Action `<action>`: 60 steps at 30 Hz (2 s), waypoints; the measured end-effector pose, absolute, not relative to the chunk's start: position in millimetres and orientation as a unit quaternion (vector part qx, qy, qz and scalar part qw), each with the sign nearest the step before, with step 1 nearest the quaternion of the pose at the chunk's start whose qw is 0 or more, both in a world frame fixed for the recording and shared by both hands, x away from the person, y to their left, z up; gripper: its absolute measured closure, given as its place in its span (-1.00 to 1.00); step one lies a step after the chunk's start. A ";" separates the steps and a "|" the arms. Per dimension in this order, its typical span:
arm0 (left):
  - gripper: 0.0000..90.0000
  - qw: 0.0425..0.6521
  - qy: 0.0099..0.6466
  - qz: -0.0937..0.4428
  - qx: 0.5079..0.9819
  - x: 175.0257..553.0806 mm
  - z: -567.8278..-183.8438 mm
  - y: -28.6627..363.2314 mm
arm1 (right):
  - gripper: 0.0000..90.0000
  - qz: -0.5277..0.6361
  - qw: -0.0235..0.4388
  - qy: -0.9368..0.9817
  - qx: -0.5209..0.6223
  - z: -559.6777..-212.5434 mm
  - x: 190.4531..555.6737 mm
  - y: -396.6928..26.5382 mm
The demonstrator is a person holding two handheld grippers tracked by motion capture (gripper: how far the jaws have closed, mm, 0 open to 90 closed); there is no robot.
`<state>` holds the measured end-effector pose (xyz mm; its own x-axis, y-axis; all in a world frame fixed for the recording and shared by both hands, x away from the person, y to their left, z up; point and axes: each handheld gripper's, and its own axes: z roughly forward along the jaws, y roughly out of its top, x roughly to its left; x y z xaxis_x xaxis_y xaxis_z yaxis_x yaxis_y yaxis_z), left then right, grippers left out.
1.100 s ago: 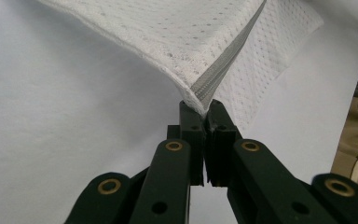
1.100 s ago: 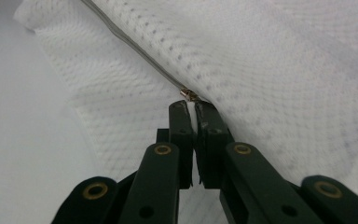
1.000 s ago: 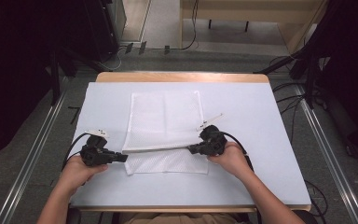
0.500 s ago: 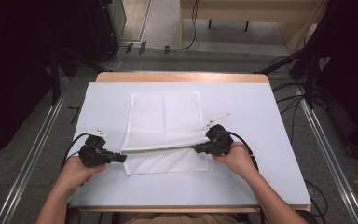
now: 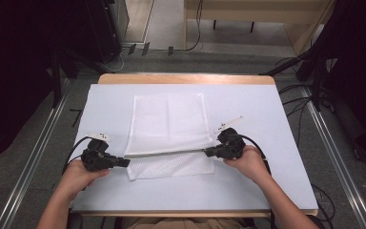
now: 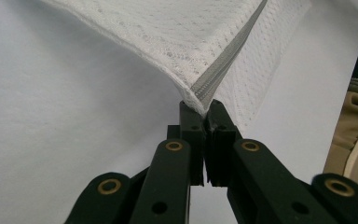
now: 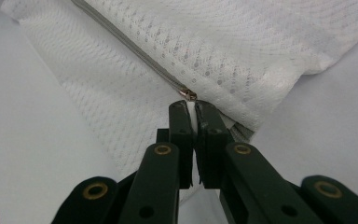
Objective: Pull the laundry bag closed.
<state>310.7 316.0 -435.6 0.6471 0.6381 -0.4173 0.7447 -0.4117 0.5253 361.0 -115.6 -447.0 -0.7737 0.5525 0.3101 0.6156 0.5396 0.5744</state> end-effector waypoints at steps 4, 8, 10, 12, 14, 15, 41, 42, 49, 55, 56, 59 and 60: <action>0.96 0.351 0.412 -0.076 0.837 310.6 -435.3 316.7 | 0.96 -0.344 0.046 -0.877 -0.332 -446.2 360.4 -115.3; 0.96 0.355 0.415 -0.073 0.834 311.1 -434.8 314.9 | 0.96 -0.342 0.042 -0.878 -0.333 -446.1 359.2 -114.6; 0.95 0.356 0.415 -0.071 0.834 311.5 -434.3 313.3 | 0.95 -0.337 0.040 -0.880 -0.332 -446.5 358.9 -114.0; 0.93 0.354 0.413 -0.070 0.836 311.4 -435.4 313.5 | 0.94 -0.343 0.035 -0.880 -0.326 -446.9 358.2 -112.9; 0.87 0.355 0.415 -0.075 0.835 311.6 -436.2 314.6 | 0.94 -0.344 0.034 -0.880 -0.326 -446.6 358.1 -112.5; 0.83 0.357 0.414 -0.076 0.834 311.4 -436.4 315.1 | 0.94 -0.343 0.033 -0.881 -0.325 -446.5 358.0 -112.3; -0.10 0.393 0.436 0.008 0.810 314.1 -426.3 322.3 | 0.00 -0.382 -0.033 -0.863 -0.330 -444.1 360.1 -117.6; -0.11 0.393 0.437 0.015 0.809 314.3 -426.3 323.0 | -0.04 -0.384 -0.036 -0.861 -0.333 -444.0 360.5 -118.5; -0.18 0.398 0.448 0.048 0.799 314.0 -423.5 328.1 | -0.19 -0.390 -0.074 -0.851 -0.344 -444.5 363.5 -127.2; -0.19 0.398 0.459 0.059 0.792 313.1 -422.3 333.6 | -0.25 -0.393 -0.082 -0.844 -0.355 -444.2 366.4 -135.6; -0.19 0.397 0.461 0.059 0.792 313.1 -422.2 334.5 | -0.25 -0.395 -0.086 -0.843 -0.355 -443.9 366.9 -137.4; -0.19 0.395 0.463 0.065 0.791 313.2 -422.2 336.9 | -0.26 -0.399 -0.090 -0.837 -0.363 -442.4 367.8 -144.2; -0.20 0.396 0.464 0.064 0.790 313.3 -422.1 337.7 | -0.27 -0.400 -0.095 -0.837 -0.362 -442.2 368.4 -146.0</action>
<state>313.3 337.7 -422.1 0.5618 0.7835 -0.2655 0.6814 -0.2563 0.6855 368.4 -146.0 -442.2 -0.7199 0.6817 0.1309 0.5300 0.4180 0.7378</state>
